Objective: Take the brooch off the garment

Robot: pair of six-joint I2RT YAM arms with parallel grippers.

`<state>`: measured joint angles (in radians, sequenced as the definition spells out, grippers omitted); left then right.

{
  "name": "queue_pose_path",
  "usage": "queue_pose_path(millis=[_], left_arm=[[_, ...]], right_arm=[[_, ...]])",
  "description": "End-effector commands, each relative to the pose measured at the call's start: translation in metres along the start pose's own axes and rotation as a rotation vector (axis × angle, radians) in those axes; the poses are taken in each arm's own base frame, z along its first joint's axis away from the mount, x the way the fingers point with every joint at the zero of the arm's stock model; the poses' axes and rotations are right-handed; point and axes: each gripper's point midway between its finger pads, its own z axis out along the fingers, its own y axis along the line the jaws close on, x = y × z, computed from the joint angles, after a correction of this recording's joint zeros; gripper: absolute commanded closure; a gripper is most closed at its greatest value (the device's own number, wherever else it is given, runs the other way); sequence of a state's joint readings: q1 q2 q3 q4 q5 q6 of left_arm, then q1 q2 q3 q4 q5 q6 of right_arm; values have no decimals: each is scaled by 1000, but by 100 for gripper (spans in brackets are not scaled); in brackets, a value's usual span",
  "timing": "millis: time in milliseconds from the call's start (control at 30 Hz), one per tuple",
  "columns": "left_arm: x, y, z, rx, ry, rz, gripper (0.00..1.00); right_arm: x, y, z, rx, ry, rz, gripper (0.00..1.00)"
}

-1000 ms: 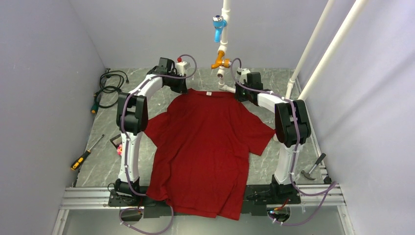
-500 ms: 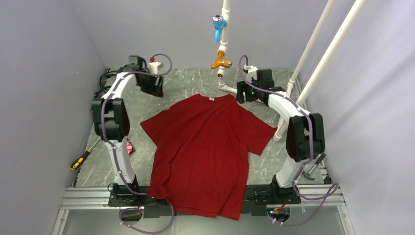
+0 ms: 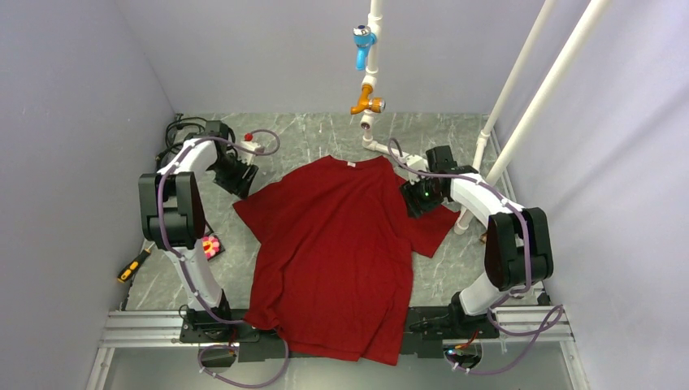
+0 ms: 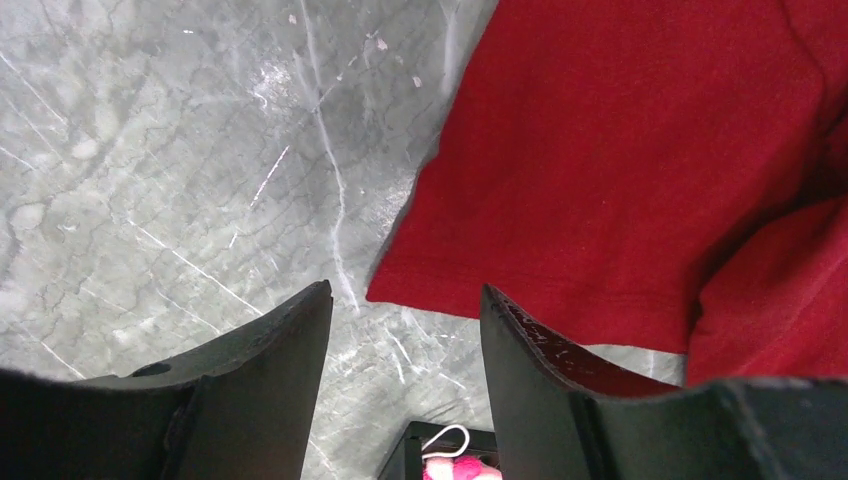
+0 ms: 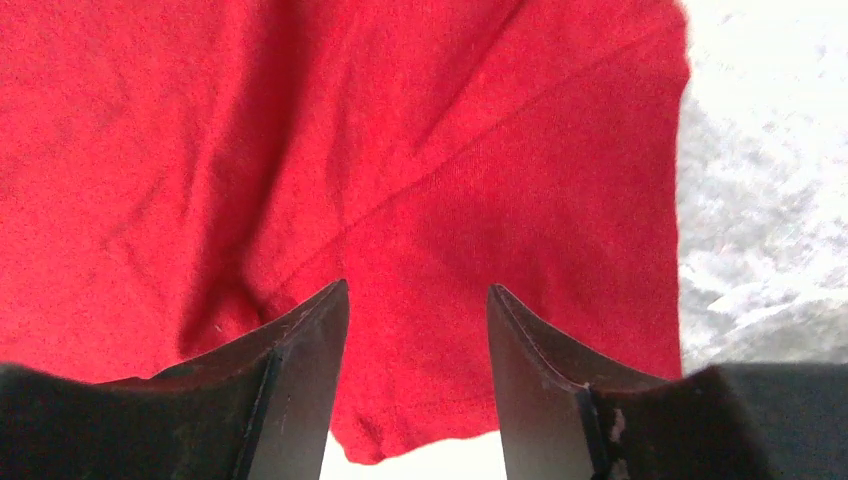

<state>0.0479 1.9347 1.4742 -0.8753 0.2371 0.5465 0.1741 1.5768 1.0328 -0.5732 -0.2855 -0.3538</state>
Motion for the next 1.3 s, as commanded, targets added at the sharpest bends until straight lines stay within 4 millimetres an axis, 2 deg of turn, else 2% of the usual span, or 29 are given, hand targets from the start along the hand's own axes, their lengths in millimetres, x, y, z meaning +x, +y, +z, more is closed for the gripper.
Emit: queue_pose_path(millis=[0, 267, 467, 633, 833, 1067, 1200, 1267], left_arm=[[-3, 1, 2, -52, 9, 84, 39], [4, 11, 32, -167, 132, 123, 47], [23, 52, 30, -299, 232, 132, 61], [27, 94, 26, -378, 270, 104, 69], [3, 124, 26, -435, 251, 132, 69], [-37, 160, 25, -546, 176, 178, 69], [-53, 171, 26, -563, 151, 181, 68], [-60, 168, 20, -544, 121, 174, 65]], right_arm=[[26, -10, 2, 45, 98, -65, 46], [60, -25, 21, 91, 222, -113, 49], [80, -45, 29, 147, 301, -152, 51], [80, -68, 29, 199, 325, -132, 51], [66, -78, 31, 215, 302, -126, 51], [44, -95, 41, 253, 285, -110, 49], [40, -102, 40, 278, 290, -111, 48], [33, -97, 35, 254, 261, -104, 47]])
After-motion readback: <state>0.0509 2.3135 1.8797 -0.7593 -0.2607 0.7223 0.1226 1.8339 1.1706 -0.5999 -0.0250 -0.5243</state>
